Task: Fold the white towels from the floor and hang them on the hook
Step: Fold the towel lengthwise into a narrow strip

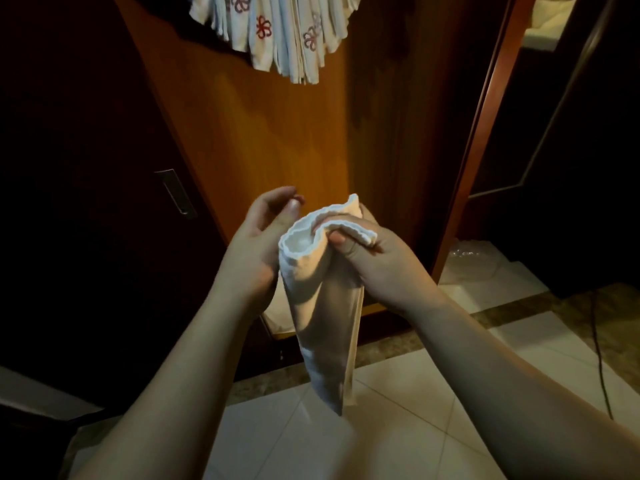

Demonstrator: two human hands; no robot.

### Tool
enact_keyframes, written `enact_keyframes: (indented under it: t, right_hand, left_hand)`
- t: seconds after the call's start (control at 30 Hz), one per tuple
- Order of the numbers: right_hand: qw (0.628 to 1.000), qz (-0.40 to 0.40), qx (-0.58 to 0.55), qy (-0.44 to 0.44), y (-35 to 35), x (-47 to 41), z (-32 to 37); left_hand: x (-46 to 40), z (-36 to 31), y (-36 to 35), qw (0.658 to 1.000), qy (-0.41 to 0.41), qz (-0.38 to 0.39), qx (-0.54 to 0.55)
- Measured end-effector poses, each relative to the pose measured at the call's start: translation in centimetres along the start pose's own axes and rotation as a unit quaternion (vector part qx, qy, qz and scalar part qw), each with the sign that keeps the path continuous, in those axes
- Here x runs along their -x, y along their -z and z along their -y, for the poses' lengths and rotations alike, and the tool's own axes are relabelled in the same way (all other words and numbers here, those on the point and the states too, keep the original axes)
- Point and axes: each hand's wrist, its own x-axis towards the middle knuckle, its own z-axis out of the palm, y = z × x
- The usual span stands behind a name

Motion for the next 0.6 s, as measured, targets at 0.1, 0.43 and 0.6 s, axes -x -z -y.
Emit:
enact_keyframes:
  t: [0.1,0.43,0.6]
  right_hand:
    - [1.000,-0.024,0.000,-0.015,0.3,-0.6,0.0]
    - [1.000,-0.019,0.012,-0.005,1.8,-0.8,0.6]
    - [0.999,-0.047,0.009,-0.004,2.6,-0.5,0.3]
  left_hand:
    - [1.2,0.1,1.7,0.991,-0.130,0.006,-0.026]
    - [0.8,-2.6,3.4,0.790,-0.210,0.090,-0.569]
    - [0.8,-2.6,2.4,0.828,-0.194,0.075,-0.521]
